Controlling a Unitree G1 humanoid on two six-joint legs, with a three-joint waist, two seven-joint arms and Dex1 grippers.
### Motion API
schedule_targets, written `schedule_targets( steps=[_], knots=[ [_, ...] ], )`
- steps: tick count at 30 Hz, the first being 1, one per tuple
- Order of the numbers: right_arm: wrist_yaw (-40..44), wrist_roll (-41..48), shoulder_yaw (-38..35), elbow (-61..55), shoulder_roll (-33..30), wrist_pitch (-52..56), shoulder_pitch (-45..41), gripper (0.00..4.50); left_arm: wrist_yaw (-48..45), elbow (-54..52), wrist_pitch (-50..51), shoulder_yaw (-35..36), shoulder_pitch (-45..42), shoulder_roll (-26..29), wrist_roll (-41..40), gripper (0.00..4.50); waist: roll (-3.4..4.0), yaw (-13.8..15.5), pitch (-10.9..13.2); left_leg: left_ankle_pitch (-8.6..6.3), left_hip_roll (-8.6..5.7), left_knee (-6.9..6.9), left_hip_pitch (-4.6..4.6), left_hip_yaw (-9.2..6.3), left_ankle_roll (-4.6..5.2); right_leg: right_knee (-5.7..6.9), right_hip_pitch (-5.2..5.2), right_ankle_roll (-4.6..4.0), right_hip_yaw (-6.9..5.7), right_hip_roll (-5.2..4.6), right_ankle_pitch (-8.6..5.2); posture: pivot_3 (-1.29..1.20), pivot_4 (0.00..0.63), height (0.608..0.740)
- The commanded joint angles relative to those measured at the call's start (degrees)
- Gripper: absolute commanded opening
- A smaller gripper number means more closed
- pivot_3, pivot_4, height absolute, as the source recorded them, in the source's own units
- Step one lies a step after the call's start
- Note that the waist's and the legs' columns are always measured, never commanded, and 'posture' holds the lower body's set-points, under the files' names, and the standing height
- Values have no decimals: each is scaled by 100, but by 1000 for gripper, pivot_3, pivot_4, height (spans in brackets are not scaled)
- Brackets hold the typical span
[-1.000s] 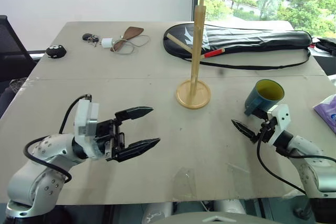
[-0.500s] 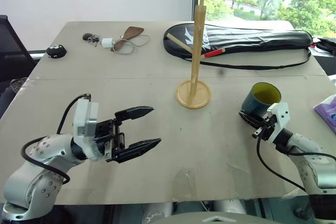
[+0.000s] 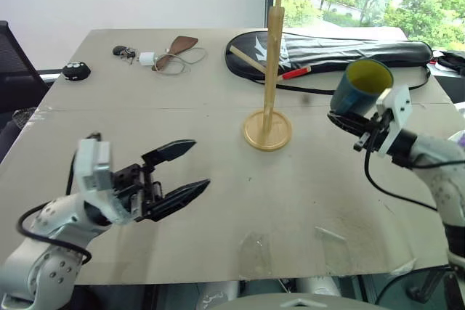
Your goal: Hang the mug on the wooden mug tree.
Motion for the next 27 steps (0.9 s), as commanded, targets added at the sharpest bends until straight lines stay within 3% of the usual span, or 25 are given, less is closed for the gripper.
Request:
schedule_targets(
  steps=[1, 13, 27],
  knots=[
    [117, 511, -87, -294, -315, 723, -676, 43, -251, -145, -403, 560, 349, -186, -222, 4500, 6, 0, 5, 0, 0, 0, -4, -4, 0, -5, 0, 0, -5, -1, 0, 0, 150, 740],
    [309, 877, 500, 186, -516, 2026, -2319, 43, -590, -67, -639, 908, 1134, -397, -415, 4500, 7, 15, 5, 0, -4, 21, -87, -52, 0, -30, -40, 1, -62, -12, 2, 0, 150, 740],
    [610, 266, 1168, 773, -178, 1825, -2955, 43, -714, -84, -993, 1041, 1393, -531, -335, 4500, 8, -9, 5, 1, -5, 23, -91, -54, -1, -31, -40, 1, -68, -13, 2, 0, 150, 740]
  ],
)
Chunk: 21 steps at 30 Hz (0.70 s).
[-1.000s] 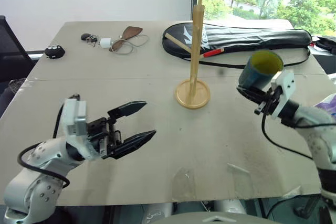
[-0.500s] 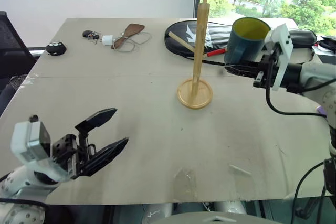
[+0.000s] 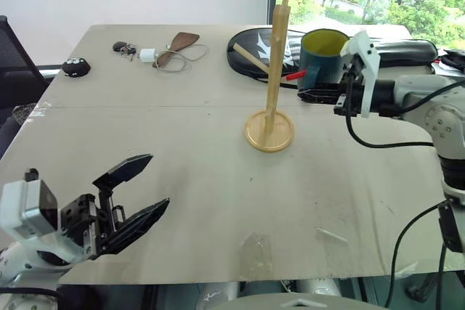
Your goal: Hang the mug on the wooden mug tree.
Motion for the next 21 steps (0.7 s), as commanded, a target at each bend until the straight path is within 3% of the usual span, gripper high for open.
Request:
schedule_targets(
  steps=[1, 20, 21],
  knots=[
    [88, -95, -7, -80, 28, -104, -215, 43, 17, -117, -119, 195, 88, -15, -57, 4500, 0, 4, 0, 0, 0, 0, 0, 0, 0, 0, 0, 0, 0, 0, 0, 0, 150, 740],
    [319, -532, 164, 299, 377, -163, -232, 43, 307, -94, -7, 94, -141, 46, -400, 4500, 0, 1, 0, 0, -2, 1, 0, -4, 0, 2, 0, 0, -4, -2, 0, 0, 150, 740],
    [356, -576, 178, 301, 364, -240, -209, 290, 297, -67, 0, 77, -171, 43, -402, 4500, 0, -1, 0, 0, -2, 1, 0, -3, 0, 2, 0, 0, -4, -2, 0, 0, 150, 740]
  ],
)
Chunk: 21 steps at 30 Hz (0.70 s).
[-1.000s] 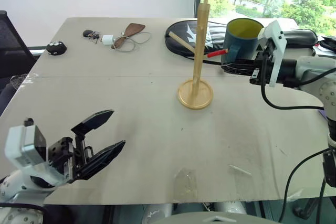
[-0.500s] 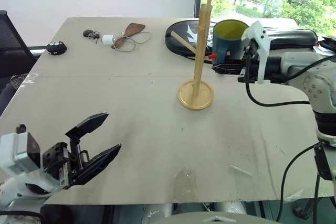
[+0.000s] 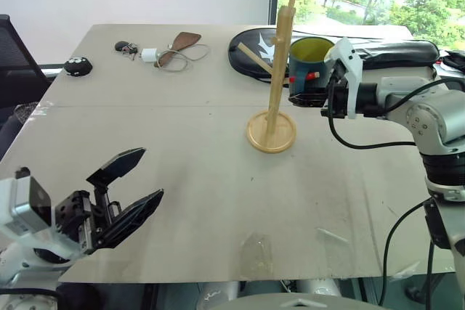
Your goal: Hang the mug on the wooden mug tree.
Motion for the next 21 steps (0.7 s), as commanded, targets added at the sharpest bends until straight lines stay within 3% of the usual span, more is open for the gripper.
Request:
schedule_targets(
  steps=[1, 3, 4, 10, 19, 21],
  knots=[
    [171, -69, -74, -83, -45, -265, -84, 582, -40, -16, 0, 37, -66, 32, -137, 4500, 0, -3, 0, 0, 0, 0, 0, 0, 0, 0, 0, 0, 0, 0, 0, 0, 150, 740],
    [195, -89, -134, -113, -80, -310, -41, 1129, -60, 26, 25, 0, -103, 24, -137, 4500, 0, -3, 0, 0, 0, 0, 0, 0, 0, 0, 0, 0, 0, 0, 0, 0, 150, 740],
    [193, -90, -169, -131, -92, -322, -28, 1751, -69, 46, 31, -9, -122, 21, -129, 4500, 0, -4, 0, 0, 0, 0, 0, 0, 0, 0, 0, 0, 0, 0, 0, 0, 150, 740],
    [338, 485, -928, -1117, -597, -53, 506, 4248, 125, 176, 122, -283, -387, 13, 109, 4500, 1, 41, 0, 0, -4, 4, -4, -7, 0, 0, 1, 0, -7, -5, 0, 0, 150, 740],
    [-245, 1410, -2413, -2256, -563, -135, 1873, 4248, 1032, 28, 779, -1026, -736, 264, 413, 4500, -1, 11, 0, 0, -11, 20, -6, -27, 0, 13, 10, 3, -17, -9, 1, 0, 150, 740],
    [-187, 1309, -2767, -2548, -620, -435, 2631, 4248, 1190, 86, 850, -1131, -786, 367, 695, 4500, -1, 28, -1, 0, -12, 24, -7, -29, 0, 13, 10, 3, -17, -9, 1, 0, 150, 740]
  ],
)
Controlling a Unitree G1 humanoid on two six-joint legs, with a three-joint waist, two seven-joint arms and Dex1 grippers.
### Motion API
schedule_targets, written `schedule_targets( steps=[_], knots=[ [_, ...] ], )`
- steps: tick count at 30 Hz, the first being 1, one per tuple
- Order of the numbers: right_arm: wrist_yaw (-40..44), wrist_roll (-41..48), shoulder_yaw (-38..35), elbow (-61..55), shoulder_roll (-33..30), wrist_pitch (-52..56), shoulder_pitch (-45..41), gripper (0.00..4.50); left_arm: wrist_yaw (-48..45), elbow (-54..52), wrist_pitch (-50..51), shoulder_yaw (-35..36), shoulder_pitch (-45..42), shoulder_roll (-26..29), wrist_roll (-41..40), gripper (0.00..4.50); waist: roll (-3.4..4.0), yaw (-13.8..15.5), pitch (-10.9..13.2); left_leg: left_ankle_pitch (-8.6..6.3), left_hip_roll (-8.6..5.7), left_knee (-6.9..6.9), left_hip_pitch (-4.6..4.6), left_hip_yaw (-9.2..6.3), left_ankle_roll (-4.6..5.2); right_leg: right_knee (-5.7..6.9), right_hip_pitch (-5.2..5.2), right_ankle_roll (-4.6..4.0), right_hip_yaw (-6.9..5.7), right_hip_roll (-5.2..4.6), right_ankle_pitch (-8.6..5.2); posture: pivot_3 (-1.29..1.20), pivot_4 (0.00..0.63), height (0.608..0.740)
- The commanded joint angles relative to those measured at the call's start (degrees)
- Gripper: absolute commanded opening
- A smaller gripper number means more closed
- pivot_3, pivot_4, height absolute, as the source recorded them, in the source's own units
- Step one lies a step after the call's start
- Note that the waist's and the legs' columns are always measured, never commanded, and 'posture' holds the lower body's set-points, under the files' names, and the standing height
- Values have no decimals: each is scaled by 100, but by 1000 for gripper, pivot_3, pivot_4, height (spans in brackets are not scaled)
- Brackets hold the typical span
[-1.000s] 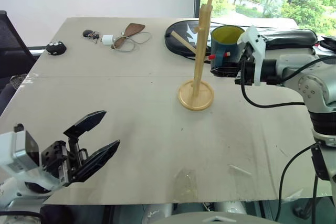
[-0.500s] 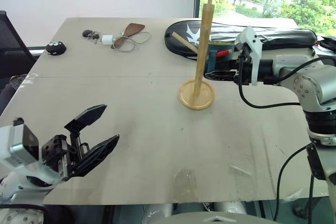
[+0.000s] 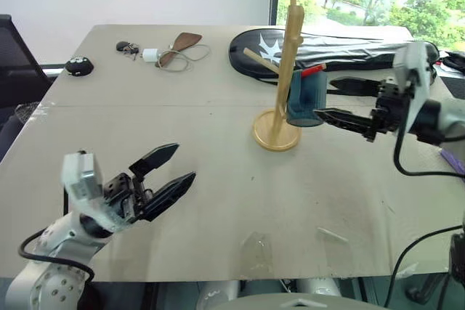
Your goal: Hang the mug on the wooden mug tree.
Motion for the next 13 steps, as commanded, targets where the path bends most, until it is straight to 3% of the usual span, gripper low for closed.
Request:
schedule_targets(
  steps=[1, 8, 13],
  knots=[
    [74, -66, -725, -603, -136, -536, 1090, 4248, 220, -100, 107, -131, -59, 205, 355, 4500, -4, 51, -3, 0, -2, 0, 0, -5, 0, -1, 2, 0, -3, -1, 0, 0, 150, 740],
    [757, -1108, -1568, -486, -149, -2176, 4041, 4248, -168, 333, -47, -273, 146, 441, 1046, 4500, 7, 142, 2, 0, -23, 8, 11, -25, 1, -14, 35, 1, -7, -9, -1, 0, 150, 740],
    [786, -1493, -1646, -307, 111, -3046, 4981, 4248, -359, 734, -18, -348, 109, 725, 1415, 4500, 13, 113, 4, 1, -23, 12, 35, -25, 1, 6, 51, 1, -2, -5, -1, 0, 150, 740]
  ],
)
